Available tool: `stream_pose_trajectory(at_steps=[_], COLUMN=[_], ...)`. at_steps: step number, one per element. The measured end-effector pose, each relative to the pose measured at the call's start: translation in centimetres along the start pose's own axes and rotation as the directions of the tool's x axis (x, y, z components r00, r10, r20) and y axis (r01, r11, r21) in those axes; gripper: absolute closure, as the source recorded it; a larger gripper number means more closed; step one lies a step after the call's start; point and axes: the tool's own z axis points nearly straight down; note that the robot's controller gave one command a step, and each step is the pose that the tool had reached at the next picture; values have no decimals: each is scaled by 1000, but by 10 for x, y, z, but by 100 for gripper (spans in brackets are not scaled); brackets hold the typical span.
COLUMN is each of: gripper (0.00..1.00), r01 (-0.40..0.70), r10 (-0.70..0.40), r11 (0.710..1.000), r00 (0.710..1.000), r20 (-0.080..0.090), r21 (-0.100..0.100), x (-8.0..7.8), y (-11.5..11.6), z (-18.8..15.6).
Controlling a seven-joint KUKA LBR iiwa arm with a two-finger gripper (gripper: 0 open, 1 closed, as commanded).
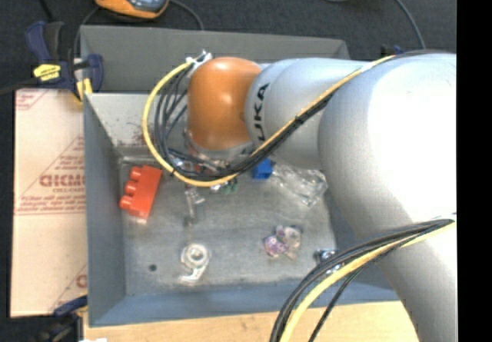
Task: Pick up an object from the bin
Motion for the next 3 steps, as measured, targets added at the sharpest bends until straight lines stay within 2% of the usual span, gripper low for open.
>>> stream_pose_trajectory(at_steps=[1,2,3], gripper=[0,0,0], r01=[84,717,587], r10=[-84,-717,-587], r11=[996,698,810], r00=[996,698,810], r20=[5,3,4], r21=[3,6,7], x=[-29,-43,-46], y=[44,67,70], z=[-2,-2,-3])
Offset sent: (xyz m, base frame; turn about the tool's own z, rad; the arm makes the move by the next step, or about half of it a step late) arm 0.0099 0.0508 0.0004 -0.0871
